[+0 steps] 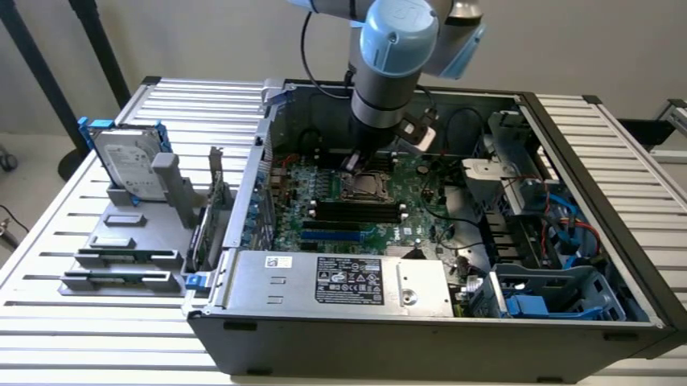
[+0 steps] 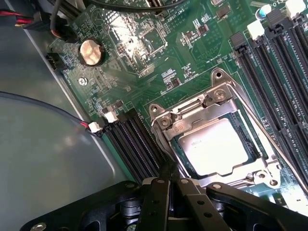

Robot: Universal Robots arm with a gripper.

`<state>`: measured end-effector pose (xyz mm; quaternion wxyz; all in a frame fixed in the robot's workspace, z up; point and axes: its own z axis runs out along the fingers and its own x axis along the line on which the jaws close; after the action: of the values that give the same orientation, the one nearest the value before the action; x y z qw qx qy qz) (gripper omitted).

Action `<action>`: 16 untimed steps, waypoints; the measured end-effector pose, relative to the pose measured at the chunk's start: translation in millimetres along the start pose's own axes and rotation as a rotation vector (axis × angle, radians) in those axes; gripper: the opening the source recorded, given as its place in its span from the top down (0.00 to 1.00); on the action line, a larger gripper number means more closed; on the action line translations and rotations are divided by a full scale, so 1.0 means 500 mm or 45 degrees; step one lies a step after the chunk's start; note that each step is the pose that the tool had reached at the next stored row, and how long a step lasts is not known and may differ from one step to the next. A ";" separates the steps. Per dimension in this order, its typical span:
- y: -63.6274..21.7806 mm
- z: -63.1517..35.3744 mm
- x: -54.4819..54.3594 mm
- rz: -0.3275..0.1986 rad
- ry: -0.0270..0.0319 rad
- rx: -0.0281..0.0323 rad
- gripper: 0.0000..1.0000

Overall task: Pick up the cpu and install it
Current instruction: 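Install the first cpu locking lever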

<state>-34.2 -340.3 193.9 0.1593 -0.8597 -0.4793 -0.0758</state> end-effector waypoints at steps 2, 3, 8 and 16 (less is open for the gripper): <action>0.002 0.000 0.001 0.000 0.0000 0.0001 0.89; 0.003 0.000 0.002 0.000 0.0000 0.0001 0.89; 0.008 0.001 0.005 -0.002 -0.0007 0.0004 0.89; 0.020 0.003 0.011 -0.005 -0.0008 0.0014 0.89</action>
<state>-23.0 -340.3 192.2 0.1595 -0.8588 -0.4810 -0.0756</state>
